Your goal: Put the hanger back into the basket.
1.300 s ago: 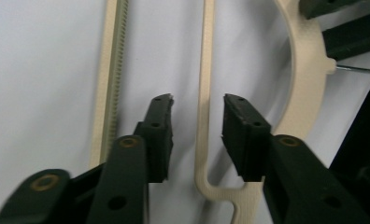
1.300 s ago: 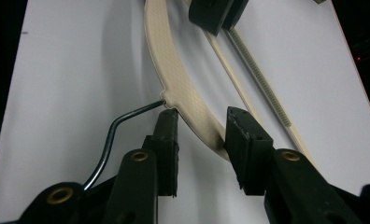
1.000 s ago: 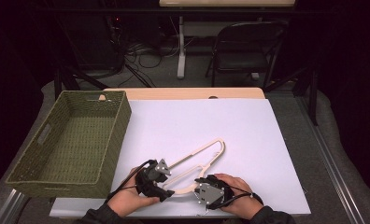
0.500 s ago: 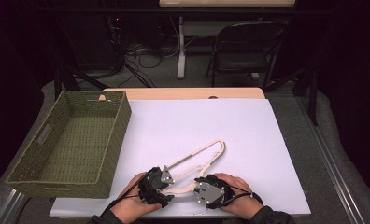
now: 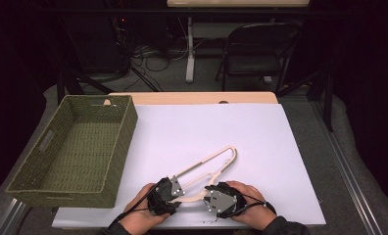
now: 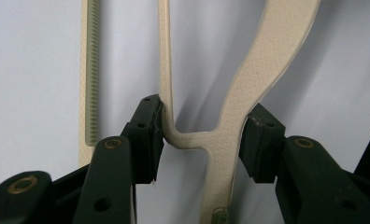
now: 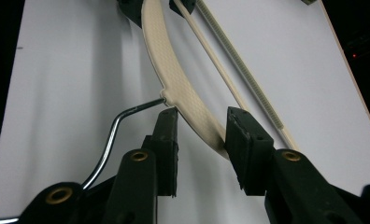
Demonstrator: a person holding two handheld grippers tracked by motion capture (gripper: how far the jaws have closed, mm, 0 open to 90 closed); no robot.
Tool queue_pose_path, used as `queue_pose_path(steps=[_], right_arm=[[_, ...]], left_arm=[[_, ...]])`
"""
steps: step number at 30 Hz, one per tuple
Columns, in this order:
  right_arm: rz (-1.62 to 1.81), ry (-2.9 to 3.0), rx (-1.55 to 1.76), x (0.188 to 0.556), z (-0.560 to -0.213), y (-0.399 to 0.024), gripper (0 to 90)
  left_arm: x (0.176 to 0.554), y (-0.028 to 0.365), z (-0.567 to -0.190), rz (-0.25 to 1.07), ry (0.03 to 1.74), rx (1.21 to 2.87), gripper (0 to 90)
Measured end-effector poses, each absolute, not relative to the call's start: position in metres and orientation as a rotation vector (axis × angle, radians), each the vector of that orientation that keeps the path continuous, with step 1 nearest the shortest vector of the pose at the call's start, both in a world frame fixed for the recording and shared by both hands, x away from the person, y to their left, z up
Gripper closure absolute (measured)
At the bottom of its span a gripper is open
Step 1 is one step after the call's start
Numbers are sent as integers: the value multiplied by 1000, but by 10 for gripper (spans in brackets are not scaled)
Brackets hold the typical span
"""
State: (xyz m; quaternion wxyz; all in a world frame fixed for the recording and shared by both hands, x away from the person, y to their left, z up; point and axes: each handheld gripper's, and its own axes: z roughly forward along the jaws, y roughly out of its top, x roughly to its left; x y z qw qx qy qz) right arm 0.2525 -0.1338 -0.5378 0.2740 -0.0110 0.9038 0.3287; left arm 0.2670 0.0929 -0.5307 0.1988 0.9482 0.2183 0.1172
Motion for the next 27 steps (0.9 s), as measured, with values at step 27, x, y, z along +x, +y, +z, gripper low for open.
queue_pose_path(steps=[27], right_arm=[[988,2278,301,262,-511,-209,598]], left_arm=[[306,115,-509,137,717,2542,616]])
